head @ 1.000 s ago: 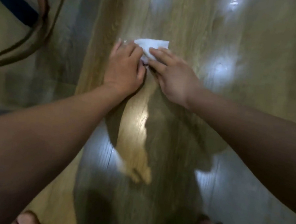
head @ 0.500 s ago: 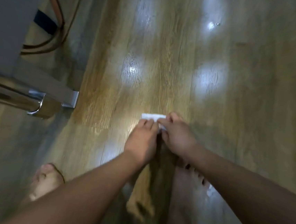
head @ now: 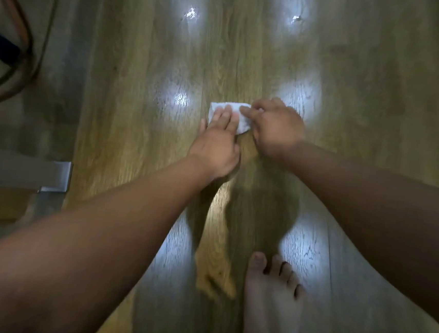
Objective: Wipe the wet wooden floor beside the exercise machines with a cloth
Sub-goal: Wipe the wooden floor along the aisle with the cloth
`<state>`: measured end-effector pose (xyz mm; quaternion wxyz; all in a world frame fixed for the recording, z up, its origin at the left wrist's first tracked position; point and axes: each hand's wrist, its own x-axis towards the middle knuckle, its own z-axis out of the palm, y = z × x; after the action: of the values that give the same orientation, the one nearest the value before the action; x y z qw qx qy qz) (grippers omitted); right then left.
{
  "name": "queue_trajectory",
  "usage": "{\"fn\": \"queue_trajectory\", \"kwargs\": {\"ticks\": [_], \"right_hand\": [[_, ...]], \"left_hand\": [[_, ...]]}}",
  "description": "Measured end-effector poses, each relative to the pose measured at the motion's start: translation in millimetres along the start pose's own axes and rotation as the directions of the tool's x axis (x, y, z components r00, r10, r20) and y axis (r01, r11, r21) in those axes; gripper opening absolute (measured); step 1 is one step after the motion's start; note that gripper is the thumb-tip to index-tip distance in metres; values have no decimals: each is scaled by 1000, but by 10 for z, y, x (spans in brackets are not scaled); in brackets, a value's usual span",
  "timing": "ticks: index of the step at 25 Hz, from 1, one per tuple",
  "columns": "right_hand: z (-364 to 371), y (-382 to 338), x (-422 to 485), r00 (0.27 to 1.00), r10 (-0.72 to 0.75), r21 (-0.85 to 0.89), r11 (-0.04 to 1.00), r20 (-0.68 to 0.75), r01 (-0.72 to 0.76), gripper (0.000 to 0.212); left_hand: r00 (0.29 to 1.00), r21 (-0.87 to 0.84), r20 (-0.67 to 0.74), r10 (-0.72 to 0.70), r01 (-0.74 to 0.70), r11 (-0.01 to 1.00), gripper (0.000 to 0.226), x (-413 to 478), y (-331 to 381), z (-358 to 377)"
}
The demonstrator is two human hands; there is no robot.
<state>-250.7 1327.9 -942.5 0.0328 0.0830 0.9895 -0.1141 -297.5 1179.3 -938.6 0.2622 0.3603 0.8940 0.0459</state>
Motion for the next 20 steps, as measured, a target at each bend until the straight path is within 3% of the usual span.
{"fn": "queue_trajectory", "kwargs": {"ticks": [4,6,8,9,11,13,14,15,16,18,20], "right_hand": [[216,-220,-836,992,45,58,998,-116,-38,43],[295,-385,-1352,997,-26,126,991,-66,34,40],[255,-144,-1625,992,-120,114,986,-36,123,36],[204,114,-1662,996,-72,96,992,-55,77,36],[70,754,-1671,951,272,57,962,-148,-266,43],[-92,1217,-1704,759,628,149,778,-173,-610,48],[-103,1258,-1689,686,698,174,716,-206,-677,46],[-102,1118,-1646,690,694,175,719,-205,-672,42],[-42,882,-1598,755,626,172,779,-194,-602,35],[75,286,-1486,915,384,244,905,-122,-348,23],[167,-50,-1587,990,127,209,972,-66,-111,28]], "left_hand": [[986,21,-147,73,-71,997,62,-508,-60,396],[968,20,-198,151,-150,988,55,-830,-38,512],[964,46,-182,194,-188,981,57,-1073,-5,617],[974,48,-143,178,-173,984,61,-1125,22,629],[998,32,-24,57,-56,998,77,-1056,91,545],[997,98,55,-52,47,994,98,-819,205,357],[991,126,96,-98,85,988,105,-711,282,271],[983,137,128,-131,114,984,109,-653,356,208],[977,139,153,-148,127,982,112,-614,380,209],[967,147,192,-166,139,979,115,-558,400,245],[954,190,236,-187,143,971,121,-496,406,287]]}}
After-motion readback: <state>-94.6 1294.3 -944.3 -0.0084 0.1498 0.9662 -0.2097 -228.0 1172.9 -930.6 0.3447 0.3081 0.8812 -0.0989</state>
